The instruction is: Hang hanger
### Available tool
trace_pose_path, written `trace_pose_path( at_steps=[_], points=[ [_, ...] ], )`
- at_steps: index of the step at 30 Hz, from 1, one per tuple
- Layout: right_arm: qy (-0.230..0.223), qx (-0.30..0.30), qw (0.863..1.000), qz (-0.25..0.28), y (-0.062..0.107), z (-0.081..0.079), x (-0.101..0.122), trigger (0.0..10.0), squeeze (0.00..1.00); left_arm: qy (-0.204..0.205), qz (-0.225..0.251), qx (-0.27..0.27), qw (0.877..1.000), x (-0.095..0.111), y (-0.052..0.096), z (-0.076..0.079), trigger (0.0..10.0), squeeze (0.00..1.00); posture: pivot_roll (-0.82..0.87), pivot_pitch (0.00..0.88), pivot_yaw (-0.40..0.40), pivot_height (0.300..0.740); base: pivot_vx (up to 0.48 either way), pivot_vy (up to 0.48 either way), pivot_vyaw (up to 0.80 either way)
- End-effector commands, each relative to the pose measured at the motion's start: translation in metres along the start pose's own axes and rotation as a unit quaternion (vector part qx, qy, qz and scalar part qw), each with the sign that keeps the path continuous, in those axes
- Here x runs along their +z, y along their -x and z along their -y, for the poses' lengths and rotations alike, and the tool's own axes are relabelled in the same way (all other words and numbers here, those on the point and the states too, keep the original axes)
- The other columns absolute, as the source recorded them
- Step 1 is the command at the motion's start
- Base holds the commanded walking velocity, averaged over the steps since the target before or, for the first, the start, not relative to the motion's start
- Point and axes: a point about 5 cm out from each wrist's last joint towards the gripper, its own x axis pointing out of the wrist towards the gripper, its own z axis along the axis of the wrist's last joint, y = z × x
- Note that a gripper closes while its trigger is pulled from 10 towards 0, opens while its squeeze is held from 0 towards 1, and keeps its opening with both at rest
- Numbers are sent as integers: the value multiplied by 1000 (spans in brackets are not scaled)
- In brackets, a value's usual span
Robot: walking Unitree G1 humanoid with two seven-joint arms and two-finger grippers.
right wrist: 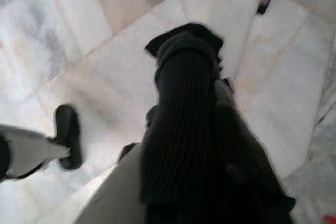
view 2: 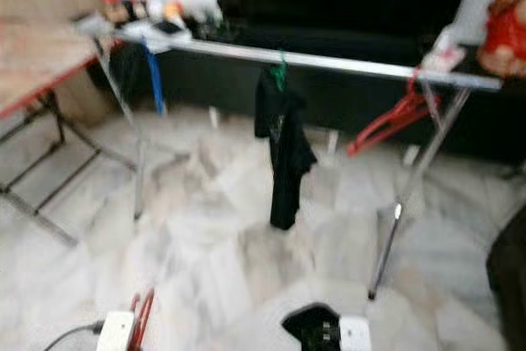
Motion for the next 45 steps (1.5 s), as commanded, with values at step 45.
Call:
trace_pose_path(
  at_steps=[45],
  points=[
    [-23, -3, 1000, 11, -1, -7, 3, 10000, 0, -4, -27, 8, 1000, -22, 7, -17, 10000, 0, -42, 62, 2, 740, 0, 226, -78]
  ],
)
